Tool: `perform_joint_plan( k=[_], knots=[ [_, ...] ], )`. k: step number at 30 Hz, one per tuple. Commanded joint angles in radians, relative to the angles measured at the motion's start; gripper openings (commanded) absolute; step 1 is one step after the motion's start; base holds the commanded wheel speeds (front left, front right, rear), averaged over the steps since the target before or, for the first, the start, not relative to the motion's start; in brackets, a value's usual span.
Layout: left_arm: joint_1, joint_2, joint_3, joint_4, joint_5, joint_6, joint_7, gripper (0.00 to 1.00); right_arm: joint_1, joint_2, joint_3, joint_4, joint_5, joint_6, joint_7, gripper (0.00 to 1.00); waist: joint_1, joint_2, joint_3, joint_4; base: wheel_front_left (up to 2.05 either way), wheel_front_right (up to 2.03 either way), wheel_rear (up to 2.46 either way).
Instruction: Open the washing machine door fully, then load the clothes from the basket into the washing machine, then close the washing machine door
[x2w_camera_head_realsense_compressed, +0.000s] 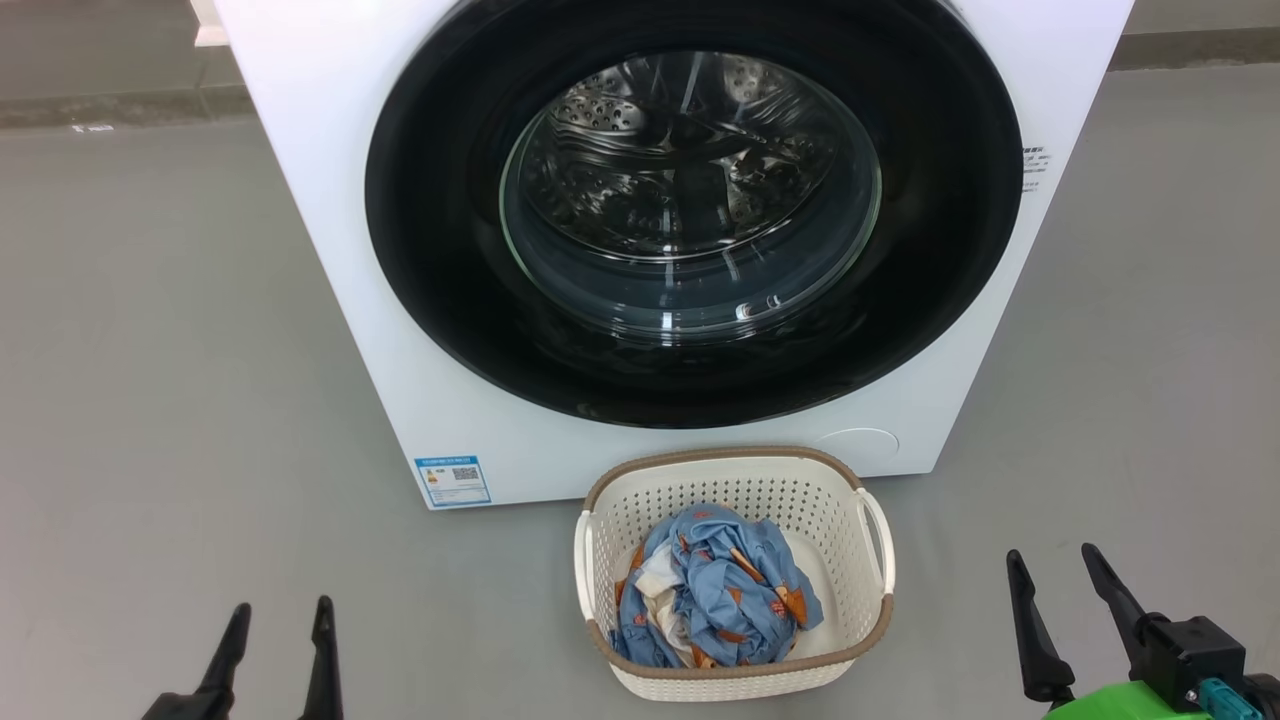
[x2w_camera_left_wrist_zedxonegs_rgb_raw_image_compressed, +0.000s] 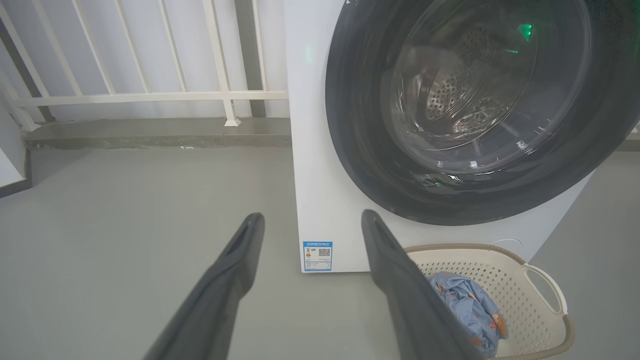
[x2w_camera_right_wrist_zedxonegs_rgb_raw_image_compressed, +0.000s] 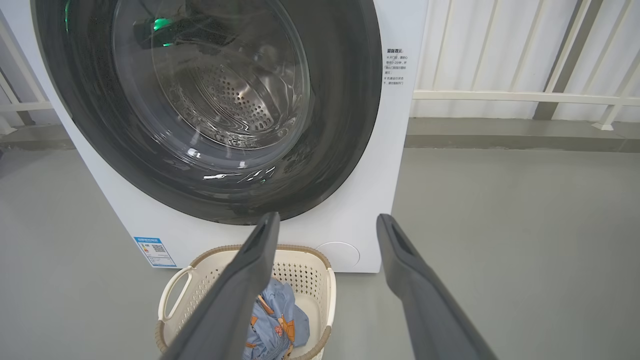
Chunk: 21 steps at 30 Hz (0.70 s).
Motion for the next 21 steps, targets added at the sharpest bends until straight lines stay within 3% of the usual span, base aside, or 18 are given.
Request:
perform_joint_plan(
  k=[1, 21],
  knots=[
    [-0.017, 0.016, 0.035, -0.029, 0.036, 0.006, -0.020, 1.00, -0.007, -0.015, 0.022, -0.020, -0.035, 0.002, -0.020, 1.00, -0.0001, 0.0000, -0.001, 0.000, 0.00, 0.00, 0.00],
    [-0.021, 0.017, 0.036, -0.018, 0.018, 0.008, -0.021, 1.00, -0.011, -0.015, 0.037, -0.005, -0.005, 0.002, -0.022, 1.00, -0.0001, 0.0000, 0.011, 0.009, 0.00, 0.00, 0.00]
  ],
)
